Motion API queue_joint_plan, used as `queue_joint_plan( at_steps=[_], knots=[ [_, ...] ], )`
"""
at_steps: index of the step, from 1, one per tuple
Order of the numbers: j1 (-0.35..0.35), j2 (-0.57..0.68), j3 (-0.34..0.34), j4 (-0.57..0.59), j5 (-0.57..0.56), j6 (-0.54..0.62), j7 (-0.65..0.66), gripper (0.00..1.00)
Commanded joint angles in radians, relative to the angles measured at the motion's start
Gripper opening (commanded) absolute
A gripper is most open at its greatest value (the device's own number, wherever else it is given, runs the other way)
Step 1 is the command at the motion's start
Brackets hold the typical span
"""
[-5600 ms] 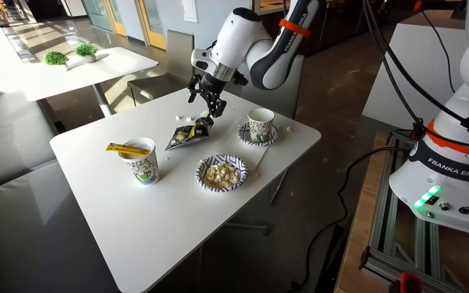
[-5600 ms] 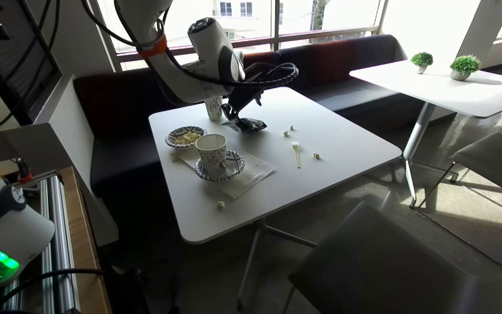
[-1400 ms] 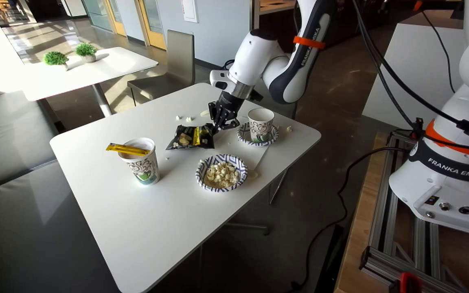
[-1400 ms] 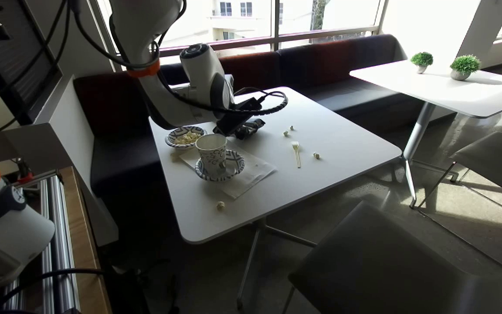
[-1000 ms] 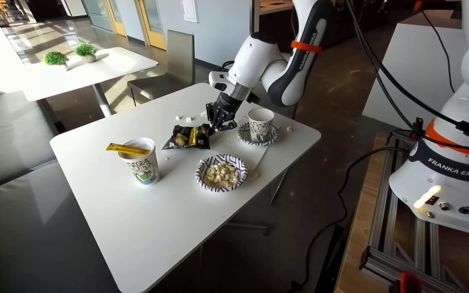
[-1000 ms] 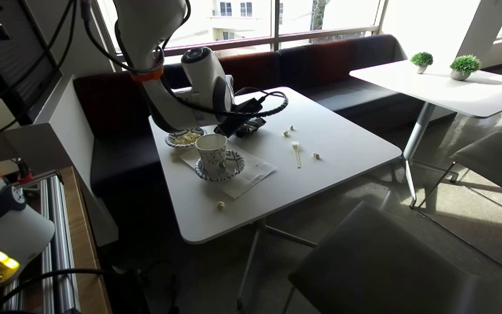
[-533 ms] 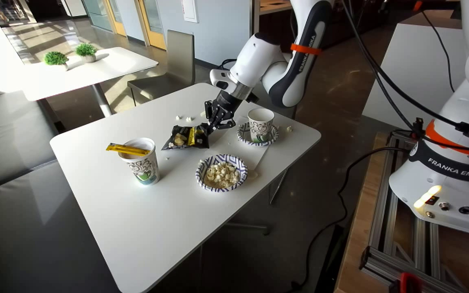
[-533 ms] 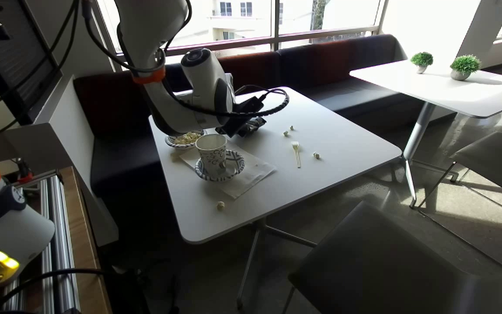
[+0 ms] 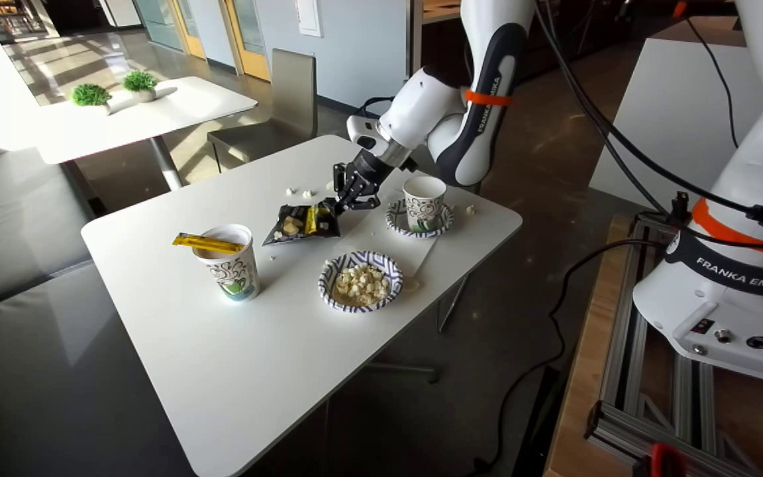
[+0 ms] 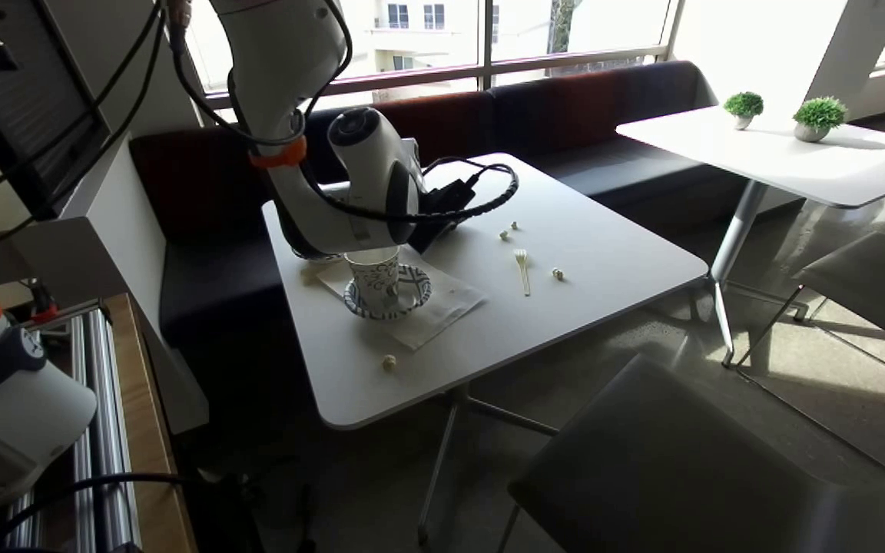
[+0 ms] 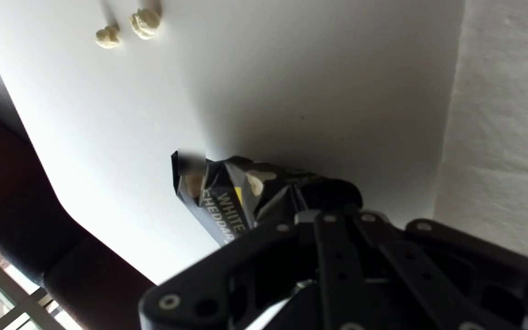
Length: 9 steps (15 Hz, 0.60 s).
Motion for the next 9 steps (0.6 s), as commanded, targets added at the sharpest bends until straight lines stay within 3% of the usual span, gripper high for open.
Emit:
queue_joint_plan(
  at_steps=[1, 3, 4, 7, 8, 9],
  knots=[
    [0.049, 0.095, -0.039, 0.043, 0.083, 0.104, -0.076, 0.0],
    [0.048, 0.127, -0.029, 0.05, 0.077, 0.138, -0.088, 0.0],
    [0.081, 0.142, -0.065, 0.065, 0.038, 0.17, -0.041, 0.0],
    [0.101, 0.153, -0.086, 0.068, 0.024, 0.209, -0.041, 0.0],
    [0.106, 0.154, -0.091, 0.069, 0.022, 0.22, -0.041, 0.18],
    [0.107, 0.153, -0.091, 0.067, 0.009, 0.229, -0.034, 0.28]
  ],
)
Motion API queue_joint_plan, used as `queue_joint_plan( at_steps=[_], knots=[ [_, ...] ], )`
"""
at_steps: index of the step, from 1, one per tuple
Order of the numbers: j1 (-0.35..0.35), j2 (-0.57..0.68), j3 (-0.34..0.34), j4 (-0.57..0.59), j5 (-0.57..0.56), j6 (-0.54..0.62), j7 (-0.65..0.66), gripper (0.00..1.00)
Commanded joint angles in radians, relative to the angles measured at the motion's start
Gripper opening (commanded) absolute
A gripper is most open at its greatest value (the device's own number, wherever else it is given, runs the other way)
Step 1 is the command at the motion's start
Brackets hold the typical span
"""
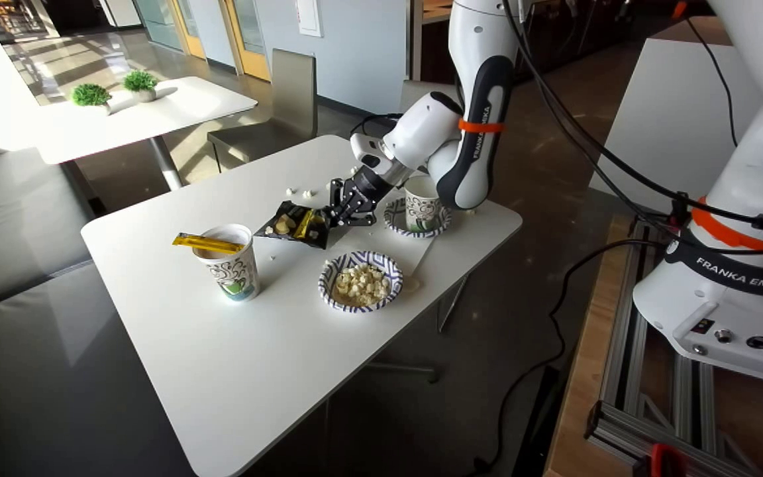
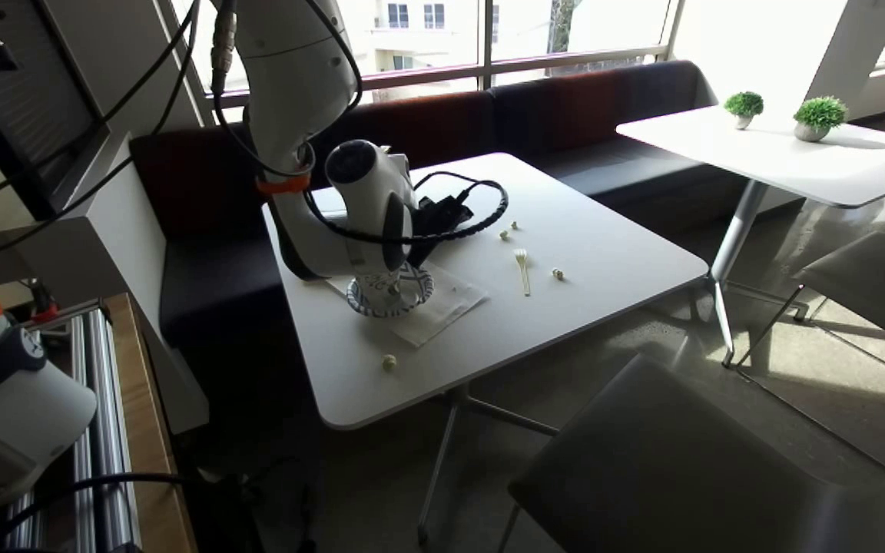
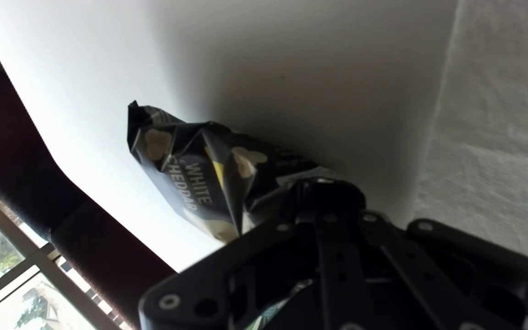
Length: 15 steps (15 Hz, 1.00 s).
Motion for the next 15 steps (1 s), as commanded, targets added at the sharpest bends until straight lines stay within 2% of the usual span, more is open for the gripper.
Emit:
queue_joint_plan(
  at_steps=[1, 5, 10, 15],
  knots=[
    [0.031, 0.046, -0.034, 0.035, -0.032, 0.068, 0.015, 0.33],
    [0.035, 0.045, -0.043, 0.03, -0.058, 0.101, 0.026, 0.64],
    [0.038, 0.042, -0.056, 0.021, -0.077, 0.136, 0.032, 0.98],
    [0.05, 0.033, -0.071, 0.013, -0.064, 0.159, 0.021, 1.0]
  ],
)
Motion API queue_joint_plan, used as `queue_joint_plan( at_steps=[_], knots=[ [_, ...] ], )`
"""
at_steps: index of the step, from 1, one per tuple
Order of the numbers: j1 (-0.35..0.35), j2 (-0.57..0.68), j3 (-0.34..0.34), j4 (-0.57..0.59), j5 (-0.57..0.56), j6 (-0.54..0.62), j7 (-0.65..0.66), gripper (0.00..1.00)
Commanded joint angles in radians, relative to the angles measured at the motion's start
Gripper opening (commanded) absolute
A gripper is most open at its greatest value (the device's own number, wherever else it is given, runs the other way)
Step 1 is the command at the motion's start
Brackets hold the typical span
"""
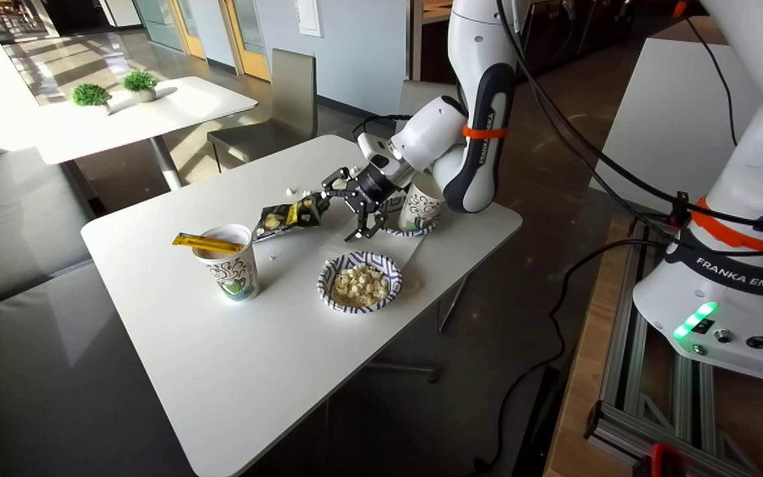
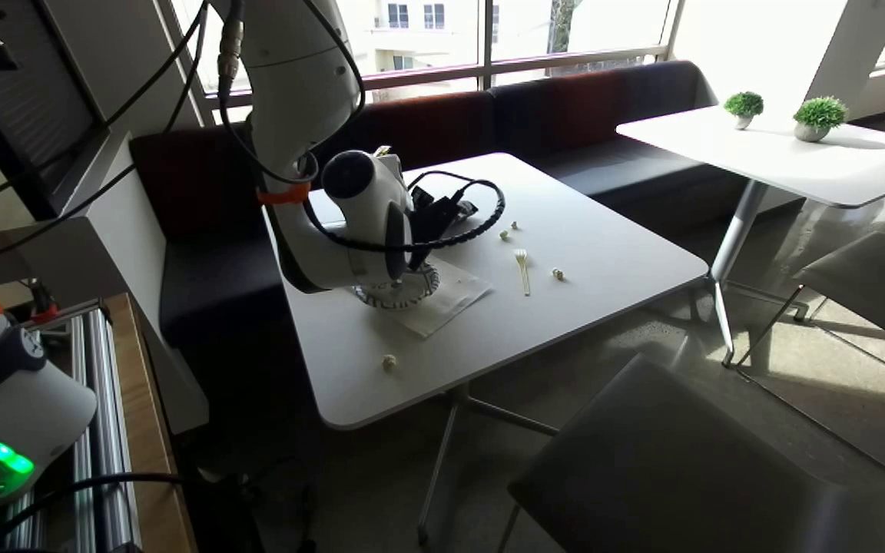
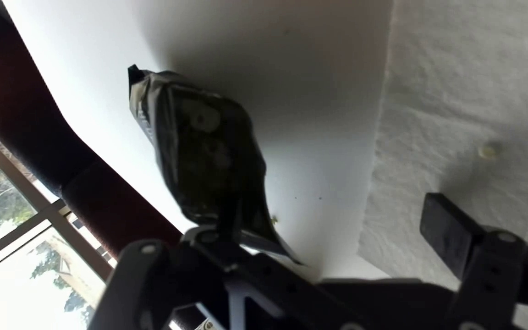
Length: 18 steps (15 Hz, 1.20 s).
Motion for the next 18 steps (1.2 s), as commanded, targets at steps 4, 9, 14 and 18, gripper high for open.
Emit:
queue_joint_plan(
  at_steps=[4, 9, 14, 18],
  knots=[
    [0.03, 0.004, -0.031, 0.005, -0.015, 0.027, 0.021, 1.0],
    [0.055, -0.076, -0.038, -0.094, 0.01, -0.025, 0.097, 1.0],
    [0.089, -0.186, -0.057, -0.221, 0.082, -0.04, 0.148, 1.0],
    [0.101, -0.254, -0.064, -0.268, 0.095, -0.046, 0.143, 1.0]
  ],
)
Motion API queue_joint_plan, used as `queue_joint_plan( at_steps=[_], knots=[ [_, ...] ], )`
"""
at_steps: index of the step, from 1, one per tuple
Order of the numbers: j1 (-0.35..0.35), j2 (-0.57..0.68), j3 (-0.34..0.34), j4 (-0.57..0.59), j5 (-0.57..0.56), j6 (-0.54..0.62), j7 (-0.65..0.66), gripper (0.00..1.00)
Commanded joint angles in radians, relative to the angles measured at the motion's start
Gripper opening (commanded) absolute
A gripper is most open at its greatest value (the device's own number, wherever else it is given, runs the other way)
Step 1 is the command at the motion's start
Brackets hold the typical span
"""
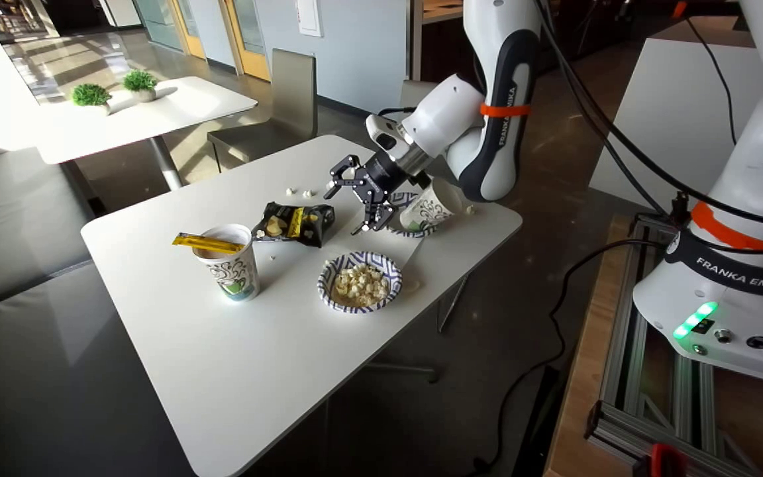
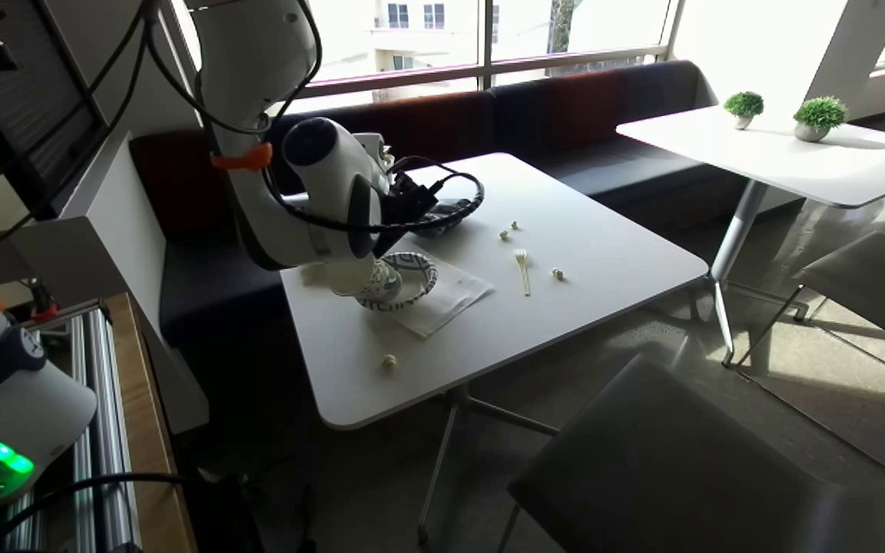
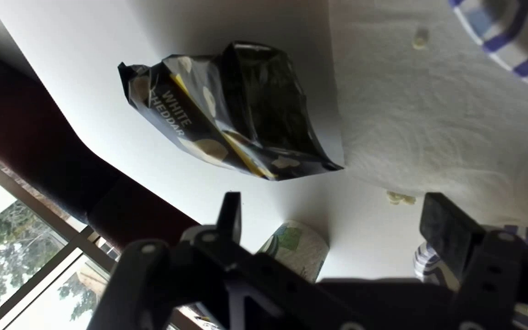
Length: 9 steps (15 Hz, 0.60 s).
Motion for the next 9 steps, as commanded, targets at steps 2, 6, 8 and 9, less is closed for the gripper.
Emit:
queue_joint_plan(
  at_steps=[2, 6, 8, 9],
  knots=[
    [0.04, -0.109, -0.025, -0.073, 0.038, -0.061, -0.013, 1.0],
    [0.047, -0.192, -0.02, -0.101, 0.062, -0.104, 0.008, 1.0],
    [0.04, -0.238, -0.011, -0.115, 0.063, -0.137, 0.048, 1.0],
    [0.038, -0.261, -0.006, -0.122, 0.064, -0.157, 0.073, 1.0]
  ],
)
